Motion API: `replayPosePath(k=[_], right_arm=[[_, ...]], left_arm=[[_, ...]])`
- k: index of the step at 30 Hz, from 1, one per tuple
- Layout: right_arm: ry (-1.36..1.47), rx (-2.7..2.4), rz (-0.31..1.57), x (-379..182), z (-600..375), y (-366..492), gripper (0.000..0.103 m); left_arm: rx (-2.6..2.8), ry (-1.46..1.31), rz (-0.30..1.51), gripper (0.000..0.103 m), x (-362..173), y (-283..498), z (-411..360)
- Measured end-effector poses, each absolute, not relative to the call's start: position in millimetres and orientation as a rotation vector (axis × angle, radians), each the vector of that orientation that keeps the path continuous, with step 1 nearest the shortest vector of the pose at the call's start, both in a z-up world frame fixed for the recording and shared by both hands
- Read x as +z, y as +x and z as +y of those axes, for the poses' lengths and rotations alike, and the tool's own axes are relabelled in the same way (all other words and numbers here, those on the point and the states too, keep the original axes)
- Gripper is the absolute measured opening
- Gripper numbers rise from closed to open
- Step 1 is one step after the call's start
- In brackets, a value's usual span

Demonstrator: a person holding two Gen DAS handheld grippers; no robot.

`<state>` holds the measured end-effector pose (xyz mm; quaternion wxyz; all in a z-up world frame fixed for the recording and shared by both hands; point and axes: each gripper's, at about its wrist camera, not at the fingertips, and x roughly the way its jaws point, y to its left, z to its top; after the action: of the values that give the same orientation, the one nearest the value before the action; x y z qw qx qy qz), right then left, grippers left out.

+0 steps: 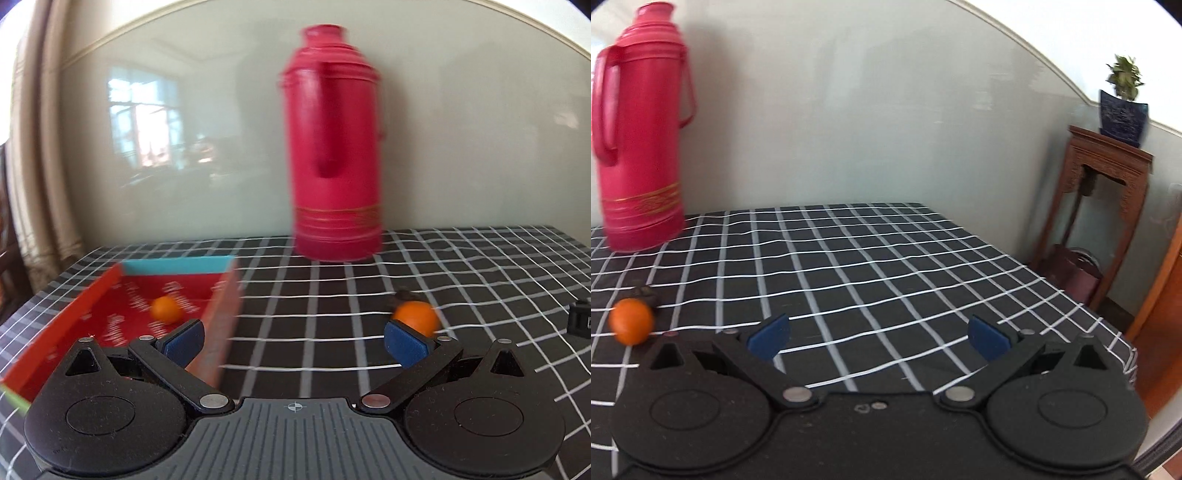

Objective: Organize fruits
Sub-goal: 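Grasp the large orange with the left gripper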

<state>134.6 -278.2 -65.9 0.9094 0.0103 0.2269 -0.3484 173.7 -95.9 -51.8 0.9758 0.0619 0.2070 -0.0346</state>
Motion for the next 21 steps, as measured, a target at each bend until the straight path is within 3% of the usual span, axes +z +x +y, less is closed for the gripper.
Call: replayPosePath(k=[18, 21], right_arm=[[0.045, -0.721, 0.457, -64, -294, 132, 0.097], [0.056, -0.714, 0.454, -63, -295, 133, 0.097]], left_arm=[[-0.139, 0.186, 0.454, 0.102, -73, 210, -160], [-0.150, 0.193, 0.460, 0.090, -76, 216, -166]])
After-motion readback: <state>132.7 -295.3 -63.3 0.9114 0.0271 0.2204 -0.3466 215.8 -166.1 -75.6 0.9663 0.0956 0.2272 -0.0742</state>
